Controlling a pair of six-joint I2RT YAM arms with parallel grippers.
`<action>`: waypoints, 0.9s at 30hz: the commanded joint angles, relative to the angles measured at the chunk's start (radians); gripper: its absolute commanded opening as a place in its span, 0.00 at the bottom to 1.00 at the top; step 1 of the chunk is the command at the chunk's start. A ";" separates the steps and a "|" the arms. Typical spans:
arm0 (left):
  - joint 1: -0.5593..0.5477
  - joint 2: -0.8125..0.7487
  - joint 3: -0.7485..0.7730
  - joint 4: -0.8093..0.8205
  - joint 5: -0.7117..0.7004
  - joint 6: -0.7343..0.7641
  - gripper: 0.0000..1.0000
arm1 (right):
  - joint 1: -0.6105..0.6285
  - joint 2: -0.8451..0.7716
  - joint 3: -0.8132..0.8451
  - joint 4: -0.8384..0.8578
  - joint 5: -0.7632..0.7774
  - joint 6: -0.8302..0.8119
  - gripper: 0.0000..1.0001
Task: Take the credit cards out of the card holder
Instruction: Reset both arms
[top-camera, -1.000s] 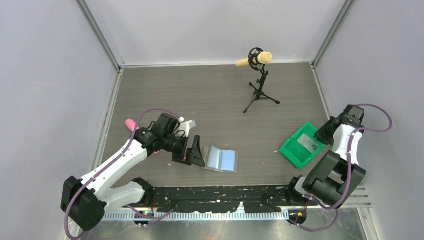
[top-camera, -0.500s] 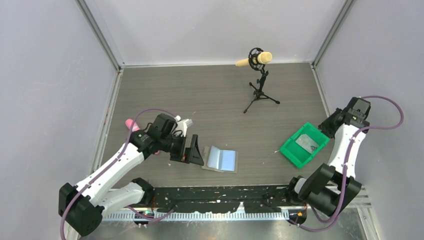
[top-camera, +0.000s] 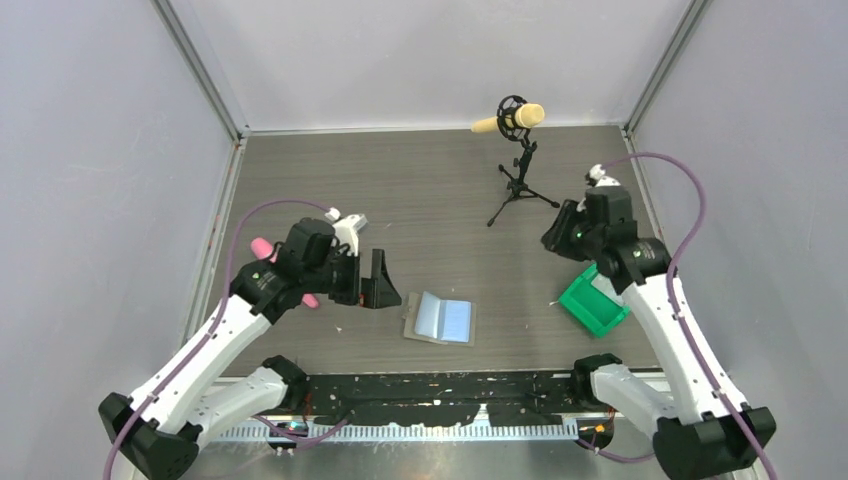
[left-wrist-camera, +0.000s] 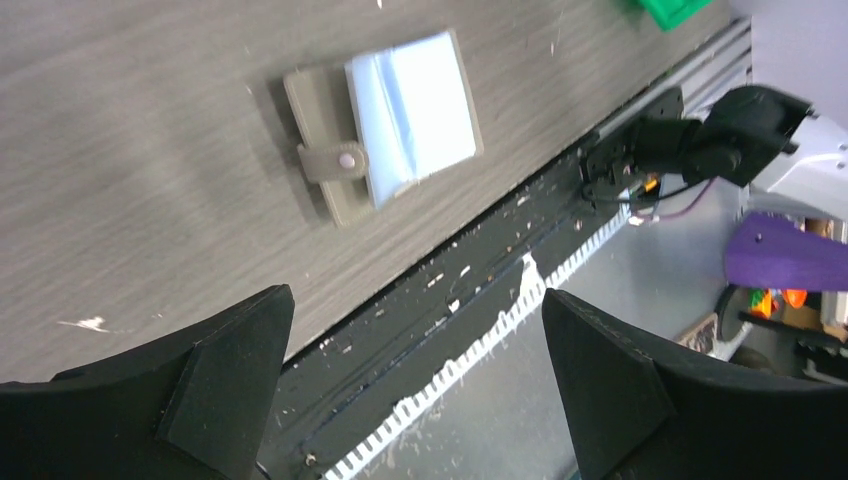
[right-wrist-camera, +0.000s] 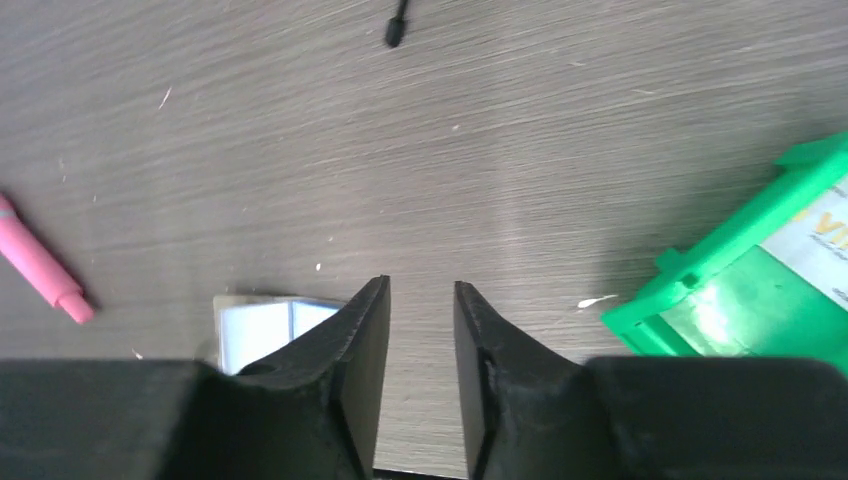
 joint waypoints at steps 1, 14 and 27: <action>-0.001 -0.060 0.068 0.024 -0.114 -0.003 0.99 | 0.223 -0.068 -0.056 0.053 0.135 0.089 0.40; -0.001 -0.191 -0.014 0.184 -0.187 -0.024 0.99 | 0.565 -0.401 -0.260 0.142 0.185 0.110 0.95; -0.001 -0.338 -0.145 0.292 -0.229 -0.086 1.00 | 0.566 -0.519 -0.280 0.178 0.216 0.194 0.95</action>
